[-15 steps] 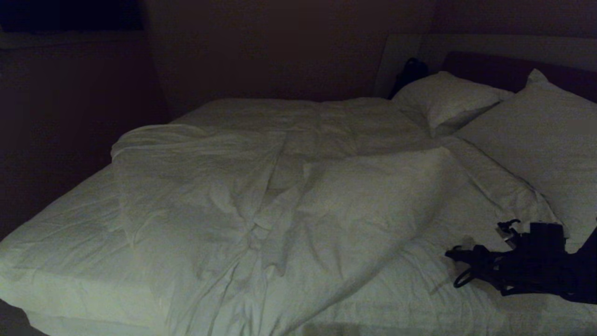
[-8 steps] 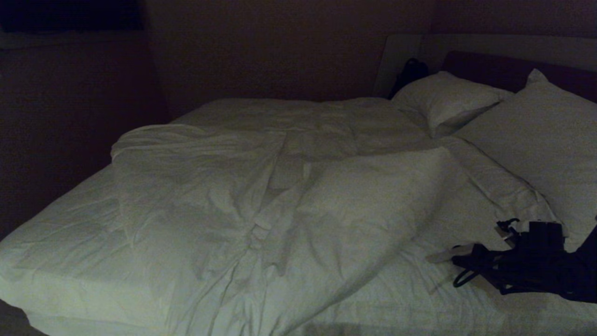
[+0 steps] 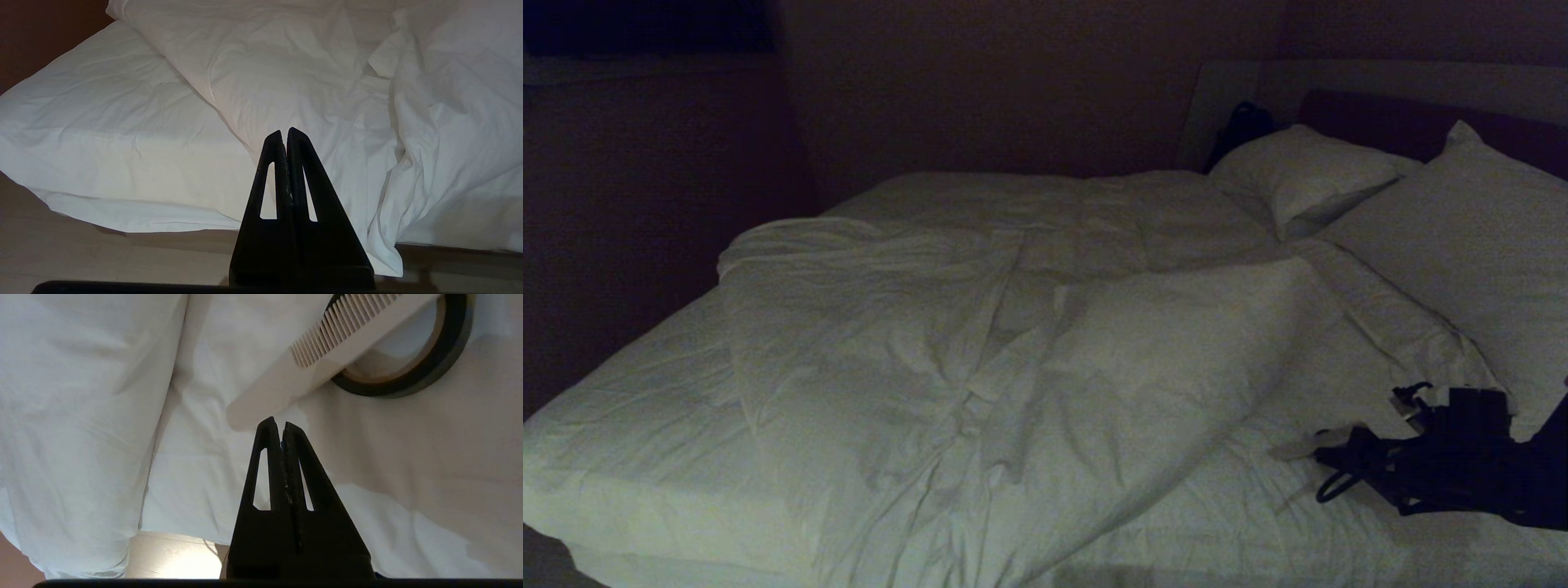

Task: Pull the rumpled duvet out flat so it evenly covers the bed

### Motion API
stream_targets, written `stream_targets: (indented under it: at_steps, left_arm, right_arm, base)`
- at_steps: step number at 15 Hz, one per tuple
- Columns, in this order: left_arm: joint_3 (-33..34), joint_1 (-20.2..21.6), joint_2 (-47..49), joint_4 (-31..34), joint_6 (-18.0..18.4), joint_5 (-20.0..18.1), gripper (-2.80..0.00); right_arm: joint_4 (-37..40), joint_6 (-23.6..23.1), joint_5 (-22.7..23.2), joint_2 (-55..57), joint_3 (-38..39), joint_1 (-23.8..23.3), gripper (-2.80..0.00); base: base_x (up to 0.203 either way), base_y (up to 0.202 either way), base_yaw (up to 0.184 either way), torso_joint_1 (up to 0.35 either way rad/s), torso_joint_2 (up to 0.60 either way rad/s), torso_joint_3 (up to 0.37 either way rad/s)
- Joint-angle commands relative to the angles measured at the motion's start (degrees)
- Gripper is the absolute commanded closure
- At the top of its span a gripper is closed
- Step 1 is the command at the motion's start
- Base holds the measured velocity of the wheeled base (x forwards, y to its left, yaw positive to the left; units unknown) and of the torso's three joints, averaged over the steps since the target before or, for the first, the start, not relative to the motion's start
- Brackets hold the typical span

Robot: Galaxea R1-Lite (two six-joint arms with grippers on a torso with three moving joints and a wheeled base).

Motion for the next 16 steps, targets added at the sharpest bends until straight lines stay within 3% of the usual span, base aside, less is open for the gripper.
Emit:
stream_targets:
  at_steps: [1,4,6,8,13,16]
  left_arm:
    - [0.04,0.02,0.02,-0.01,-0.01,-0.02,0.0]
    - [0.05,0.02,0.02,-0.01,-0.01,0.07,0.0]
    - [-0.02,0.02,0.02,-0.01,-0.01,0.07,0.0]
    - [0.05,0.02,0.02,-0.01,-0.01,-0.02,0.0]
    - [0.05,0.02,0.02,-0.01,-0.01,0.07,0.0]
    - [0.05,0.02,0.02,-0.01,-0.01,0.07,0.0]
  right_arm:
    - [-0.21,0.16,-0.39,0.64,-1.43,0.01,0.0]
    - [-0.19,0.13,-6.15,1.33,-3.58,1.2,0.0]
    - [0.25,0.15,-12.86,-1.1,-4.23,3.58,0.0]
    - [3.02,0.2,-15.41,-2.6,-4.57,4.48,0.0]
    - [19.9,1.89,-17.41,-12.56,-8.29,5.14,0.0]
    - [46.09,4.64,-17.23,-19.39,-15.97,5.67,0.0]
  base:
    - [0.0,0.0,0.0,0.0,0.0,0.0]
    - [0.0,0.0,0.0,0.0,0.0,0.0]
    - [0.0,0.0,0.0,0.0,0.0,0.0]
    - [0.0,0.0,0.0,0.0,0.0,0.0]
    - [0.0,0.0,0.0,0.0,0.0,0.0]
    - [0.0,0.0,0.0,0.0,0.0,0.0]
